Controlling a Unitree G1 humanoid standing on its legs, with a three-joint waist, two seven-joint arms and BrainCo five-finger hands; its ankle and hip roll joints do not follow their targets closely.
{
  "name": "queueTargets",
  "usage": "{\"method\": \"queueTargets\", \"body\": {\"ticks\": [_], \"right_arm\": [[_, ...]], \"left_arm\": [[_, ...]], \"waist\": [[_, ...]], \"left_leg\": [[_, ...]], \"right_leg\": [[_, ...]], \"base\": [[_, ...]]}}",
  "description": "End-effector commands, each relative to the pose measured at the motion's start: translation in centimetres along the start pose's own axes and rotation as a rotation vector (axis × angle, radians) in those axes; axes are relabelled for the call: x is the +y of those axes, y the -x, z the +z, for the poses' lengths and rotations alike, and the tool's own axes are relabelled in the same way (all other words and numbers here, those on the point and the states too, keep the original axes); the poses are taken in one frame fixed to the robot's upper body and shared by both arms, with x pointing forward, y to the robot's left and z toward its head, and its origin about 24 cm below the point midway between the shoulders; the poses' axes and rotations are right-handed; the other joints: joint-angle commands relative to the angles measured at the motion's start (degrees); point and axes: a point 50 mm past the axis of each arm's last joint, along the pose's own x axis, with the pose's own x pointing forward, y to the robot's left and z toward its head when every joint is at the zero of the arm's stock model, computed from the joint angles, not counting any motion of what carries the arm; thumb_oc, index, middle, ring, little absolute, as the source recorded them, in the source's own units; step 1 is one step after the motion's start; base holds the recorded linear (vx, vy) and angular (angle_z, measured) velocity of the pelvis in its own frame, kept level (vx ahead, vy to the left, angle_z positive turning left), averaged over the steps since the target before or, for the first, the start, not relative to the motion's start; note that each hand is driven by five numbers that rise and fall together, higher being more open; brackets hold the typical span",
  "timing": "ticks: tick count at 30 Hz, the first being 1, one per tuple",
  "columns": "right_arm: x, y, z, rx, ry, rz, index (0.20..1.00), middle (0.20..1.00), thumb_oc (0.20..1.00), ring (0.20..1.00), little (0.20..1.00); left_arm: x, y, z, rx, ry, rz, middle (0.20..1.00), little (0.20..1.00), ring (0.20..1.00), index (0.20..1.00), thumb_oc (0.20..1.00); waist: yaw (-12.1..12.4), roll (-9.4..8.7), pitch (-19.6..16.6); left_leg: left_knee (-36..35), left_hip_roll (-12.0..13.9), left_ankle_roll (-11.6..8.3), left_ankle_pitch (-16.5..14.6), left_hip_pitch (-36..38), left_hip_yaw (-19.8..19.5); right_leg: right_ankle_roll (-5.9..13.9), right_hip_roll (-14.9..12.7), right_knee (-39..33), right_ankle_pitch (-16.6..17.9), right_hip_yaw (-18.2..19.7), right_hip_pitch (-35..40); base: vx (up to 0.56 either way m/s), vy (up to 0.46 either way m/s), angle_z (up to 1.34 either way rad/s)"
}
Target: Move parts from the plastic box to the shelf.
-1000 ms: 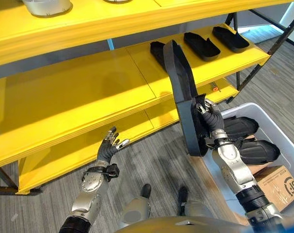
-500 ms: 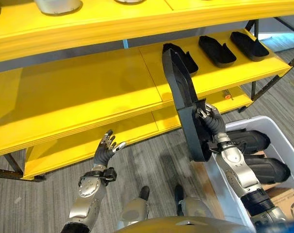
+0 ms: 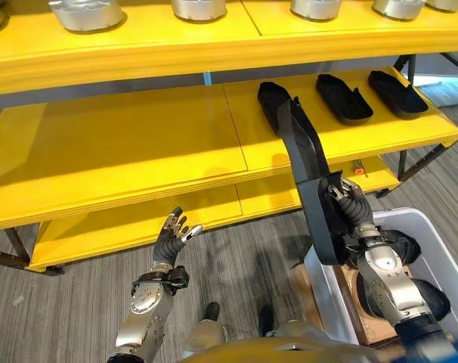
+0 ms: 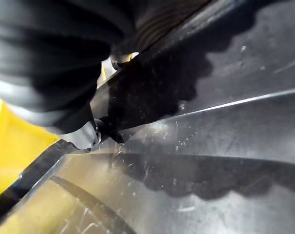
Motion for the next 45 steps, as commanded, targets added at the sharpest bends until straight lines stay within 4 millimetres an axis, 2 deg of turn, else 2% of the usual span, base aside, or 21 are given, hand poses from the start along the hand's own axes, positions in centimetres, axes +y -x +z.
{"method": "queueTargets", "body": {"ticks": [1, 3, 4, 5, 6, 7, 10, 14, 18, 22, 25, 27, 31, 33, 34, 36, 39, 41, 42, 44, 45], "right_arm": [[0.1, -0.3, 3.7, -0.200, -0.053, 0.009, 0.200, 0.200, 0.200, 0.200, 0.200], [-0.1, -0.3, 3.7, -0.198, -0.053, -0.010, 0.200, 0.200, 0.200, 0.200, 0.200], [0.0, -0.4, 3.6, -0.197, -0.048, -0.014, 0.200, 0.200, 0.200, 0.200, 0.200], [0.0, -0.4, 3.6, -0.197, -0.048, -0.014, 0.200, 0.200, 0.200, 0.200, 0.200], [-0.1, -0.4, 3.5, -0.194, -0.045, -0.024, 0.200, 0.200, 0.200, 0.200, 0.200], [0.1, -0.4, 3.5, -0.193, -0.047, -0.028, 0.200, 0.200, 0.200, 0.200, 0.200], [0.6, -0.2, 3.0, -0.174, -0.052, -0.018, 0.200, 0.200, 0.200, 0.200, 0.200], [0.6, 0.3, 2.6, -0.166, -0.054, -0.025, 0.200, 0.200, 0.200, 0.200, 0.200], [1.2, 0.3, 2.4, -0.156, -0.062, -0.002, 0.200, 0.200, 0.200, 0.200, 0.200], [1.9, 0.0, 2.3, -0.147, -0.057, 0.030, 0.200, 0.200, 0.200, 0.200, 0.200], [3.0, -0.4, 2.2, -0.142, -0.047, 0.076, 0.200, 0.200, 0.200, 0.200, 0.200], [3.3, -0.5, 2.2, -0.141, -0.047, 0.087, 0.200, 0.200, 0.200, 0.200, 0.200], [4.3, -0.8, 2.2, -0.135, -0.047, 0.133, 0.200, 0.200, 0.200, 0.200, 0.200], [4.8, -1.0, 2.5, -0.147, -0.038, 0.156, 0.200, 0.200, 0.200, 0.200, 0.200], [5.2, -1.2, 2.6, -0.151, -0.038, 0.170, 0.200, 0.200, 0.200, 0.200, 0.200], [5.6, -1.1, 2.3, -0.141, -0.045, 0.177, 0.200, 0.200, 0.200, 0.200, 0.200], [5.5, -1.3, 2.6, -0.148, -0.047, 0.183, 0.200, 0.200, 0.200, 0.200, 0.200], [5.5, -1.4, 2.9, -0.163, -0.059, 0.183, 0.200, 0.200, 0.200, 0.200, 0.200], [5.4, -1.5, 3.1, -0.172, -0.040, 0.179, 0.200, 0.200, 0.200, 0.200, 0.200], [5.5, -1.5, 3.3, -0.180, -0.028, 0.183, 0.200, 0.200, 0.200, 0.200, 0.200], [5.2, -1.2, 3.3, -0.184, -0.019, 0.184, 0.200, 0.200, 0.200, 0.200, 0.200]], "left_arm": [[0.3, 0.1, 2.5, -0.128, 0.011, -0.012, 1.000, 1.000, 1.000, 1.000, 1.000], [0.4, 0.1, 2.6, -0.129, 0.002, -0.011, 1.000, 1.000, 1.000, 1.000, 1.000], [0.5, 0.2, 2.5, -0.127, -0.005, -0.009, 1.000, 1.000, 1.000, 1.000, 1.000], [0.5, 0.2, 2.5, -0.127, -0.005, -0.009, 1.000, 1.000, 1.000, 1.000, 1.000], [0.4, 0.0, 2.5, -0.124, -0.016, -0.005, 1.000, 1.000, 1.000, 1.000, 1.000], [0.4, -0.1, 2.4, -0.124, -0.019, -0.001, 1.000, 1.000, 1.000, 1.000, 1.000], [0.4, -0.2, 2.1, -0.113, -0.008, 0.009, 1.000, 1.000, 1.000, 1.000, 1.000], [0.2, -0.5, 2.5, -0.129, -0.017, -0.005, 1.000, 1.000, 1.000, 1.000, 1.000], [0.0, -1.0, 3.3, -0.157, -0.036, -0.031, 1.000, 1.000, 1.000, 1.000, 1.000], [0.1, -1.3, 4.2, -0.188, -0.049, -0.034, 1.000, 1.000, 1.000, 1.000, 1.000], [0.1, -1.7, 5.1, -0.217, -0.068, -0.038, 1.000, 1.000, 1.000, 1.000, 1.000], [0.0, -1.8, 5.3, -0.224, -0.071, -0.041, 1.000, 1.000, 1.000, 1.000, 1.000], [0.0, -1.9, 5.7, -0.232, -0.090, -0.051, 1.000, 1.000, 1.000, 1.000, 1.000], [0.1, -2.0, 6.0, -0.242, -0.104, -0.053, 1.000, 1.000, 1.000, 1.000, 1.000], [0.0, -2.0, 6.3, -0.249, -0.113, -0.056, 1.000, 1.000, 1.000, 1.000, 1.000], [-0.1, -2.0, 6.4, -0.253, -0.120, -0.060, 1.000, 1.000, 1.000, 1.000, 1.000], [-0.1, -2.0, 6.5, -0.259, -0.118, -0.071, 1.000, 1.000, 1.000, 1.000, 1.000], [-0.2, -2.1, 6.6, -0.263, -0.116, -0.073, 1.000, 1.000, 1.000, 1.000, 1.000], [-0.3, -2.3, 6.4, -0.258, -0.115, -0.068, 1.000, 1.000, 1.000, 1.000, 1.000], [-0.3, -2.3, 6.4, -0.258, -0.117, -0.066, 1.000, 1.000, 1.000, 1.000, 1.000], [-0.4, -2.2, 6.0, -0.249, -0.112, -0.076, 1.000, 1.000, 1.000, 1.000, 1.000]], "waist": [[0.49, -1.22, 1.26], [0.73, -1.15, 1.20], [1.03, -1.03, 1.35], [1.07, -1.07, 1.43], [0.98, -0.21, 1.63], [1.28, 0.25, 1.58], [1.43, 1.80, -0.26], [1.63, 1.32, -1.18], [1.60, -0.16, -1.71], [1.74, -1.13, -2.47], [1.94, -1.83, -3.01], [2.00, -1.94, -3.19], [2.05, -1.79, -3.43], [1.58, -1.04, -2.37], [1.40, -0.27, -1.97], [1.16, 0.50, -1.65], [0.31, 0.90, -0.80], [-0.13, 1.03, 0.40], [-0.46, 0.23, 1.46], [-0.78, 0.16, 2.14], [-1.00, -0.66, 2.06]], "left_leg": [[8.40, 1.12, 5.54, 1.85, -0.88, 9.95], [-1.78, 4.30, 5.76, 1.06, -2.86, 12.25], [-8.65, 5.86, 5.34, 3.25, -2.13, 12.76], [-8.85, 5.84, 5.34, 3.35, -1.94, 12.82], [-17.66, 10.31, 3.92, 8.84, -4.34, 15.10], [-21.94, 11.02, 3.41, 10.47, -4.56, 15.15], [-25.07, 13.09, 1.96, 12.36, -0.97, 17.36], [-21.98, 12.08, 2.38, 11.03, -1.10, 18.67], [-13.90, 9.58, 4.48, 5.51, -3.96, 20.67], [-9.51, 7.56, 5.95, 1.39, -5.71, 21.97], [-7.16, 5.68, 7.44, -1.77, -6.37, 22.67], [-6.94, 5.14, 7.88, -2.45, -6.35, 22.73], [-8.45, 3.05, 10.10, -4.06, -4.03, 22.31], [-9.44, 2.08, 11.43, -4.63, -2.08, 22.19], [-10.75, 2.05, 11.90, -4.45, -0.99, 21.99], [-12.55, 1.56, 11.96, -4.80, 1.01, 21.58], [-13.55, 1.41, 11.33, -4.97, 2.45, 20.52], [-13.22, 1.84, 10.61, -5.88, 3.19, 19.94], [-11.91, 2.04, 9.65, -6.79, 3.53, 19.76], [-11.07, 2.51, 9.23, -7.79, 4.17, 19.50], [-10.46, 2.28, 8.62, -8.12, 4.29, 18.91]], "right_leg": [[3.78, -2.89, 0.83, 0.28, -0.73, -0.26], [4.12, -2.99, -0.14, -0.57, -1.86, 0.70], [4.34, -2.72, -0.26, -1.21, -1.88, 1.22], [4.34, -2.76, -0.27, -1.22, -1.84, 1.31], [4.69, -2.57, -0.16, -2.64, -2.39, 2.51], [4.86, -2.43, -0.10, -2.96, -2.22, 3.03], [5.70, -2.42, -0.74, -4.92, -1.39, 6.78], [6.83, -5.03, -2.25, -4.84, -1.23, 9.12], [9.18, -9.46, -3.53, -3.07, -0.89, 9.98], [10.74, -12.17, -3.52, -1.26, -0.78, 8.94], [12.02, -14.29, -2.58, 1.83, -0.72, 7.89], [12.40, -14.76, -2.15, 2.80, -0.66, 7.63], [12.60, -15.59, 5.92, 7.93, 0.86, 3.57], [12.40, -16.09, 12.43, 12.30, 1.03, 0.12], [12.00, -16.07, 15.01, 12.53, 0.10, -1.60], [11.65, -16.32, 14.89, 11.92, -1.23, -3.10], [11.34, -15.20, 8.74, 9.50, -1.76, -5.63], [12.27, -16.89, 2.46, 11.39, -1.75, -7.55], [13.54, -18.79, -1.78, 13.53, -2.07, -9.88], [14.06, -18.45, -4.00, 13.90, -2.11, -9.57], [14.28, -18.28, -3.17, 13.14, -0.31, -8.48]], "base": [[0.06, -0.059, 0.64], [0.12, -0.024, 0.42], [0.11, -0.006, 0.51], [0.17, 0.057, 0.55], [0.19, 0.099, 0.50], [0.26, 0.144, 0.22], [0.29, 0.198, -0.01], [0.23, 0.230, -0.31], [0.19, 0.267, -0.23], [0.15, 0.225, -0.04], [0.14, 0.214, -0.03], [0.10, 0.161, 0.01], [0.10, 0.193, 0.02], [0.04, 0.216, 0.02], [0.05, 0.208, 0.02], [0.10, 0.121, 0.02], [0.11, -0.006, 0.02], [0.10, -0.117, 0.32], [0.09, -0.129, 0.36], [0.11, -0.136, 0.18], [0.11, -0.140, 0.21]]}}
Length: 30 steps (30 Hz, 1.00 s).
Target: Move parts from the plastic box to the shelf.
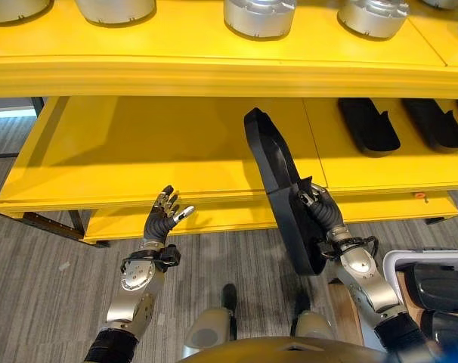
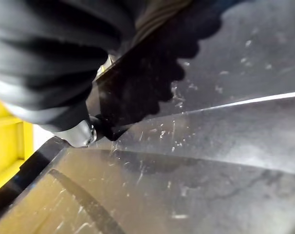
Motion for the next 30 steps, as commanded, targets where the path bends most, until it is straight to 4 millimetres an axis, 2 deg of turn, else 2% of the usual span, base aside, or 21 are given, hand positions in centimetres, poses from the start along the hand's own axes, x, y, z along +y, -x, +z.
{"method": "queueTargets", "body": {"ticks": [1, 2, 5, 8, 9, 13, 16, 20, 21, 26, 30], "right_arm": [[-0.1, -1.3, 4.3, -0.213, 0.008, 0.013, 0.200, 0.200, 0.200, 0.200, 0.200], [-0.4, -1.1, 4.1, -0.207, 0.015, 0.008, 0.200, 0.200, 0.200, 0.200, 0.200], [-1.0, -0.8, 4.1, -0.203, 0.018, 0.005, 0.200, 0.200, 0.200, 0.200, 0.200], [-1.5, -0.8, 4.0, -0.198, 0.019, -0.010, 0.200, 0.200, 0.200, 0.200, 0.200], [-1.8, -0.9, 4.2, -0.205, 0.026, -0.020, 0.200, 0.200, 0.200, 0.200, 0.200], [-2.0, -1.2, 4.9, -0.234, 0.043, -0.031, 0.200, 0.200, 0.200, 0.200, 0.200], [-2.1, -2.1, 6.0, -0.276, 0.078, -0.044, 0.200, 0.200, 0.200, 0.200, 0.200], [-1.4, -5.0, 9.3, -0.386, 0.150, -0.055, 0.200, 0.200, 0.200, 0.200, 0.200], [-1.4, -5.0, 9.4, -0.387, 0.150, -0.055, 0.200, 0.200, 0.200, 0.200, 0.200], [0.6, -8.4, 12.1, -0.427, 0.171, -0.027, 0.200, 0.200, 0.200, 0.200, 0.200], [0.4, -9.7, 13.8, -0.447, 0.185, -0.051, 0.200, 0.200, 0.200, 0.200, 0.200]], "left_arm": [[-0.3, 0.1, 2.6, -0.141, -0.035, -0.039, 1.000, 1.000, 1.000, 1.000, 1.000], [-0.5, 0.1, 2.4, -0.135, -0.029, -0.048, 1.000, 1.000, 1.000, 1.000, 1.000], [-0.8, 0.5, 1.8, -0.116, -0.003, -0.058, 1.000, 1.000, 1.000, 1.000, 1.000], [-0.7, 0.9, 1.5, -0.102, 0.021, -0.056, 1.000, 1.000, 1.000, 1.000, 1.000], [-0.8, 0.9, 1.4, -0.097, 0.030, -0.064, 1.000, 1.000, 1.000, 1.000, 1.000], [-1.1, 1.1, 1.3, -0.087, 0.044, -0.077, 1.000, 1.000, 1.000, 1.000, 1.000], [-1.4, 1.2, 1.1, -0.079, 0.056, -0.089, 1.000, 1.000, 1.000, 1.000, 1.000], [-1.9, 1.4, 0.9, -0.064, 0.058, -0.118, 1.000, 1.000, 1.000, 1.000, 1.000], [-1.9, 1.3, 1.0, -0.065, 0.058, -0.118, 1.000, 1.000, 1.000, 1.000, 1.000], [-2.5, 1.5, 1.0, -0.051, 0.060, -0.164, 1.000, 1.000, 1.000, 1.000, 1.000], [-2.5, 1.6, 1.0, -0.042, 0.055, -0.183, 1.000, 1.000, 1.000, 1.000, 1.000]], "waist": [[-0.23, -2.72, 2.19], [-0.26, -3.07, 1.83], [0.05, -2.91, 0.60], [0.23, -2.37, -0.53], [0.43, -2.25, -0.81], [0.75, -1.92, -0.93], [1.31, -1.63, -1.15], [2.67, -0.69, -1.32], [2.65, -0.69, -1.27], [4.85, 0.13, -0.60], [5.86, 0.38, 0.31]], "left_leg": [[4.98, 1.95, -4.33, -7.55, 1.42, -1.29], [4.56, 1.86, -4.71, -7.47, 1.64, -1.98], [3.05, 3.05, -6.42, -6.73, 2.82, -4.13], [1.39, 5.58, -7.89, -5.81, 4.20, -5.63], [0.34, 7.21, -8.59, -5.04, 4.59, -6.25], [-0.91, 9.27, -9.31, -4.10, 5.20, -6.99], [-2.28, 10.52, -9.80, -3.27, 5.86, -7.40], [-3.59, 11.42, -9.99, -2.32, 6.22, -7.68], [-3.61, 11.43, -9.99, -2.31, 6.23, -7.67], [-4.40, 11.36, -9.78, -1.91, 5.83, -7.73], [-3.85, 10.78, -9.60, -1.99, 4.50, -7.77]], "right_leg": [[1.02, -0.47, 0.17, 7.09, 1.81, 1.27], [0.80, 0.02, 0.54, 6.23, 2.78, 1.83], [0.13, 0.95, 2.42, 3.81, 0.07, 3.09], [-0.94, 2.14, 3.64, 0.46, -3.10, 4.90], [-1.71, 3.16, 4.34, -1.08, -3.83, 5.23], [-2.64, 4.37, 6.27, -3.17, -5.12, 5.11], [-3.19, 5.23, 7.37, -4.43, -5.76, 5.12], [-3.53, 5.71, 8.54, -5.42, -6.40, 4.98], [-3.54, 5.72, 8.56, -5.43, -6.39, 4.97], [-3.55, 5.39, 9.14, -5.28, -6.63, 3.90], [-3.42, 4.93, 9.11, -4.82, -6.59, 3.05]], "base": [[0.11, -0.161, 0.39], [0.07, -0.154, 0.39], [0.12, -0.253, 0.60], [0.14, -0.276, 0.45], [0.10, -0.241, 0.20], [0.08, -0.184, 0.11], [0.07, -0.132, 0.09], [0.05, -0.071, 0.02], [0.00, 0.000, 0.00], [0.00, 0.002, 0.01], [-0.03, 0.017, 0.04]]}}
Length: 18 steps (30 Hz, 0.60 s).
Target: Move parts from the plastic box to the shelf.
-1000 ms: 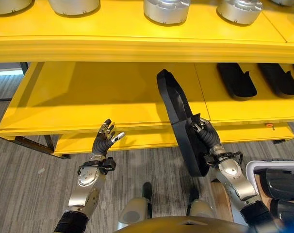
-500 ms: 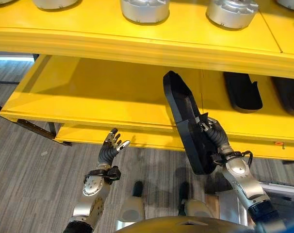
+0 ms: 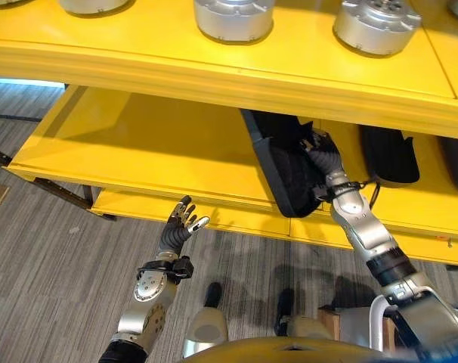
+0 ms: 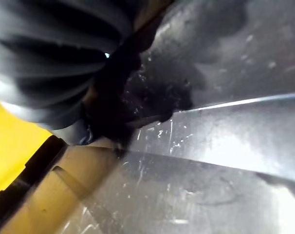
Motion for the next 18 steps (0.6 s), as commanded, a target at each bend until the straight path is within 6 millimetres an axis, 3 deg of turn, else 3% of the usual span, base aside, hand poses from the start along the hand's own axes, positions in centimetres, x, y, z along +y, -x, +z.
{"method": "queueTargets", "body": {"ticks": [1, 10, 18], "right_arm": [[-0.4, -2.7, 4.6, -0.179, -0.021, -0.044, 0.200, 0.200, 0.200, 0.200, 0.200], [-4.3, -7.3, 10.5, -0.284, 0.007, -0.247, 0.200, 0.200, 0.200, 0.200, 0.200], [-7.0, -8.6, 12.9, -0.309, -0.021, -0.388, 0.200, 0.200, 0.200, 0.200, 0.200]], "left_arm": [[-0.9, 0.1, 2.5, -0.098, 0.003, -0.103, 1.000, 1.000, 1.000, 1.000, 1.000], [-1.9, -0.6, 3.1, -0.103, -0.027, -0.170, 1.000, 1.000, 1.000, 1.000, 1.000], [-3.3, -1.3, 3.3, -0.108, -0.039, -0.225, 1.000, 1.000, 1.000, 1.000, 1.000]], "waist": [[1.07, 0.37, -0.25], [2.38, 2.05, 4.96], [2.03, 3.87, 8.73]], "left_leg": [[2.09, 2.74, 0.34, -2.78, 0.98, 2.24], [7.75, -0.36, 0.86, -4.02, -5.45, 2.14], [16.44, -3.08, 1.24, -7.13, -11.69, 2.36]], "right_leg": [[3.56, -5.61, 11.24, -5.90, -0.63, -3.23], [4.00, -7.51, 13.06, -4.69, 1.11, -8.08], [4.35, -9.78, 18.49, -5.21, 2.91, -12.61]], "base": [[-0.06, 0.036, 0.10], [-0.10, 0.058, 0.04], [-0.09, 0.076, 0.04]]}}
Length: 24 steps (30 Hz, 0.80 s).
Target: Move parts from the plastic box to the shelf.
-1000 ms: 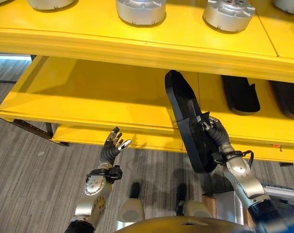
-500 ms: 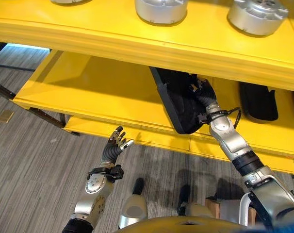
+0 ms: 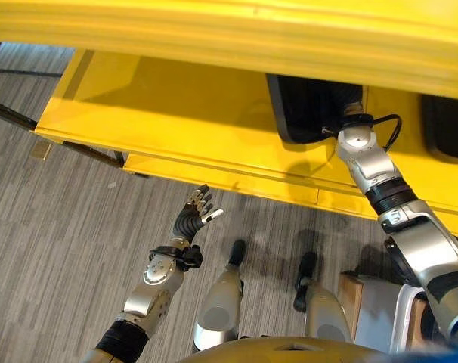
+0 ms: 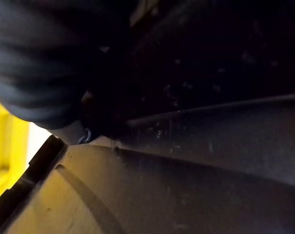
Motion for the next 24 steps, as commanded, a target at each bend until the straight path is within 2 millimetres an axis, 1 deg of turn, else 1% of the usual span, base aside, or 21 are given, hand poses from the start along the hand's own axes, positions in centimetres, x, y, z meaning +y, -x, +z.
{"method": "queueTargets", "body": {"ticks": [1, 3, 6, 12, 13, 14, 16, 20, 22, 24], "right_arm": [[-0.9, -2.1, 5.3, -0.171, -0.091, -0.068, 0.200, 0.200, 0.200, 0.200, 0.200], [-1.1, -2.8, 5.8, -0.163, -0.099, -0.094, 0.200, 0.200, 0.200, 0.200, 0.200], [-1.7, -3.4, 6.2, -0.158, -0.092, -0.125, 0.200, 0.200, 0.200, 0.200, 0.200], [-2.4, -5.0, 7.9, -0.151, -0.082, -0.193, 0.200, 0.200, 0.200, 0.200, 0.200], [-2.4, -5.0, 7.9, -0.152, -0.083, -0.193, 0.200, 0.200, 0.200, 0.200, 0.200], [-2.6, -5.3, 8.6, -0.160, -0.070, -0.204, 0.200, 0.200, 0.200, 0.200, 0.200], [-2.9, -5.5, 8.7, -0.161, -0.066, -0.214, 0.200, 0.200, 0.200, 0.200, 0.200], [-3.6, -5.8, 9.1, -0.156, -0.067, -0.251, 0.200, 0.200, 0.200, 0.200, 0.200], [-4.3, -6.2, 9.3, -0.144, -0.071, -0.289, 0.200, 0.200, 0.200, 0.200, 0.200], [-4.4, -6.5, 10.1, -0.144, -0.056, -0.296, 0.200, 0.200, 0.200, 0.200, 0.200]], "left_arm": [[-0.2, 0.8, 1.6, -0.077, -0.022, -0.035, 1.000, 1.000, 1.000, 1.000, 1.000], [-0.2, 0.6, 1.7, -0.082, -0.018, -0.028, 1.000, 1.000, 1.000, 1.000, 1.000], [-0.2, 0.5, 2.0, -0.091, -0.021, -0.029, 1.000, 1.000, 1.000, 1.000, 1.000], [-0.9, 0.0, 2.3, -0.101, -0.021, -0.055, 1.000, 1.000, 1.000, 1.000, 1.000], [-0.9, 0.0, 2.3, -0.102, -0.021, -0.055, 1.000, 1.000, 1.000, 1.000, 1.000], [-1.2, -0.2, 2.4, -0.105, -0.026, -0.068, 1.000, 1.000, 1.000, 1.000, 1.000], [-1.4, -0.3, 2.5, -0.108, -0.025, -0.074, 1.000, 1.000, 1.000, 1.000, 1.000], [-1.8, -0.5, 2.9, -0.120, -0.032, -0.095, 1.000, 1.000, 1.000, 1.000, 1.000], [-2.2, -0.7, 3.2, -0.131, -0.041, -0.122, 1.000, 1.000, 1.000, 1.000, 1.000], [-2.7, -1.1, 3.6, -0.143, -0.053, -0.147, 1.000, 1.000, 1.000, 1.000, 1.000]], "waist": [[0.27, -1.54, -1.49], [0.26, -1.14, -0.73], [0.09, -0.91, -0.15], [-0.16, -0.27, 1.56], [-0.19, -0.32, 1.41], [-0.37, -0.23, 1.91], [-0.29, -0.10, 2.14], [-0.23, -0.02, 2.33], [0.10, 0.31, 2.50], [0.33, 0.27, 2.69]], "left_leg": [[9.08, 1.15, 0.39, -7.11, -1.43, 3.42], [12.16, 1.10, 0.53, -8.60, -3.14, 4.20], [14.45, 0.91, 0.59, -9.47, -4.70, 4.47], [21.72, 0.97, 0.88, -12.14, -10.25, 4.62], [21.60, 0.90, 0.91, -11.88, -10.51, 4.62], [22.66, 0.87, 0.98, -12.07, -11.78, 4.55], [23.60, 0.95, 1.02, -12.66, -12.40, 4.38], [24.13, 0.75, 1.14, -12.67, -13.86, 4.19], [24.34, 0.56, 1.19, -12.50, -14.95, 3.77], [24.08, 0.55, 1.18, -12.21, -15.71, 3.62]], "right_leg": [[3.65, -5.10, 6.42, -2.04, 2.43, -0.95], [3.54, -5.21, 8.84, -2.83, 3.45, -2.97], [3.51, -5.27, 10.68, -3.42, 4.05, -4.54], [2.74, -4.94, 16.95, -5.87, 6.01, -10.18], [2.73, -5.00, 16.82, -5.63, 6.02, -10.42], [2.66, -4.99, 17.75, -5.90, 6.20, -11.69], [2.63, -4.96, 18.66, -6.44, 6.30, -12.29], [2.59, -4.88, 19.10, -6.65, 5.90, -13.39], [2.64, -4.87, 19.20, -6.59, 5.73, -14.17], [2.55, -4.60, 19.04, -6.60, 5.59, -14.81]], "base": [[-0.06, 0.063, 0.04], [-0.07, 0.067, -0.02], [-0.07, 0.034, -0.13], [-0.07, 0.025, -0.12], [-0.06, 0.016, -0.03], [-0.04, 0.010, 0.00], [-0.02, 0.005, 0.02], [-0.01, -0.003, 0.03], [-0.02, -0.004, 0.09], [-0.02, -0.003, 0.11]]}}
